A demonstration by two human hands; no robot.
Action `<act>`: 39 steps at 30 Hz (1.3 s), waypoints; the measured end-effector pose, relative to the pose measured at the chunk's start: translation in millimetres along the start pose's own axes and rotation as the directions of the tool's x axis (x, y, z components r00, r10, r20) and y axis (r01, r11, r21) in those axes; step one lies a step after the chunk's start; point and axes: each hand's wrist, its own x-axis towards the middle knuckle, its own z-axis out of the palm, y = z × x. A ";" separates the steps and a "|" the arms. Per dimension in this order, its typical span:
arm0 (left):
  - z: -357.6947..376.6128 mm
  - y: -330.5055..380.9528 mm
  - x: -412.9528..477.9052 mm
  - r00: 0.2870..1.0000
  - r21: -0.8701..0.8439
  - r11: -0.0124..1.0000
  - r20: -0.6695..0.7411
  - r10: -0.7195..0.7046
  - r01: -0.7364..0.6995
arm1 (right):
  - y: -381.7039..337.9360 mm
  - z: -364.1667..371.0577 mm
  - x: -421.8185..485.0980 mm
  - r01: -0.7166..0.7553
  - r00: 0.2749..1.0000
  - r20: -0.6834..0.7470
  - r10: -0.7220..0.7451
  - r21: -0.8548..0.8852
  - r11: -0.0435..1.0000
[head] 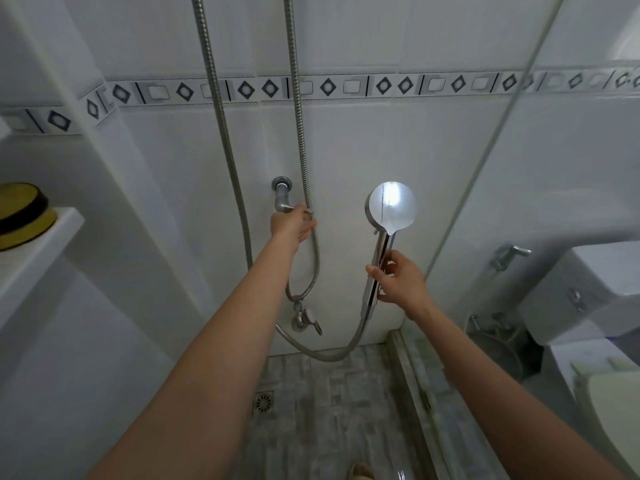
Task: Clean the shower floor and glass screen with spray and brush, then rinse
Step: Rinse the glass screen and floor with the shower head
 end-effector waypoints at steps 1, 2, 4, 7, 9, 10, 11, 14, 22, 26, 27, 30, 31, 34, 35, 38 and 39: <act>0.8 -3.0 4.6 1.000 0.002 1.000 -0.006 -0.013 0.013 | -1.1 -1.3 2.5 0.000 1.000 0.011 0.000 0.003 1.000; 1.1 -5.6 8.7 1.000 0.002 1.000 -0.013 -0.023 0.023 | -2.3 -3.1 5.1 -0.001 1.000 0.021 0.001 0.004 1.000; 2.8 -10.9 19.3 0.999 0.008 1.000 -0.044 -0.012 0.012 | -2.9 -7.2 11.9 0.001 0.999 0.033 -0.001 0.007 1.000; 0.7 -18.0 33.1 0.996 0.122 0.992 -0.088 0.004 0.006 | -3.8 -11.8 17.4 -0.010 0.999 0.039 0.009 0.015 1.000; -3.9 -24.8 39.5 0.986 0.345 0.938 -0.146 0.078 -0.023 | -4.5 -14.0 18.9 -0.021 0.999 0.044 0.020 0.026 0.999; -6.4 -27.6 39.9 0.975 0.477 0.878 -0.171 0.142 -0.044 | -4.8 -16.0 19.8 -0.023 0.999 0.046 0.022 0.025 0.999; -10.5 -28.4 35.5 0.960 0.597 0.799 -0.180 0.213 -0.065 | -4.9 -16.6 19.7 -0.024 0.999 0.048 0.023 0.020 0.999; -16.1 -30.7 24.3 0.905 0.847 0.519 -0.122 0.407 -0.119 | -5.3 -23.1 20.9 -0.021 0.999 0.044 0.020 0.020 1.000; -17.7 -93.1 -8.9 0.974 0.880 0.472 -0.064 0.216 -0.047 | -17.5 -30.9 18.3 0.021 0.999 -0.027 -0.017 0.156 0.988; -9.5 -163.8 -63.2 0.744 0.806 0.339 0.585 -0.324 -0.486 | -36.6 -28.1 13.9 0.058 0.998 -0.062 -0.032 0.472 0.880; -11.3 -173.6 -75.1 0.653 0.761 0.327 0.648 -0.392 -0.560 | -43.5 -28.7 13.4 0.060 0.998 -0.045 -0.042 0.558 0.828; -29.3 -183.3 -89.8 0.587 0.774 0.166 0.584 -0.560 -0.611 | -60.5 -32.7 12.5 0.097 0.995 -0.051 -0.082 0.588 0.803; -40.6 -183.2 -87.5 0.612 0.780 0.068 0.538 -0.579 -0.622 | -64.1 -34.0 12.5 0.110 0.994 -0.065 -0.088 0.570 0.814; -88.4 -174.9 -65.0 0.775 0.751 -0.318 0.385 -0.501 -0.579 | -69.5 -37.8 15.9 0.102 0.995 -0.076 -0.072 0.557 0.824; -108.1 -169.4 -56.5 0.834 0.720 -0.447 0.348 -0.428 -0.530 | -71.6 -38.8 14.8 0.088 0.996 -0.062 -0.064 0.560 0.824; -158.2 -143.1 -30.0 0.930 0.718 -0.591 0.292 -0.222 -0.367 | -74.2 -40.5 12.6 0.053 0.998 -0.013 -0.057 0.601 0.798; -166.9 -130.6 -24.4 0.940 0.776 -0.531 0.277 -0.198 -0.341 | -75.1 -40.2 11.3 0.055 0.998 -0.007 -0.064 0.607 0.793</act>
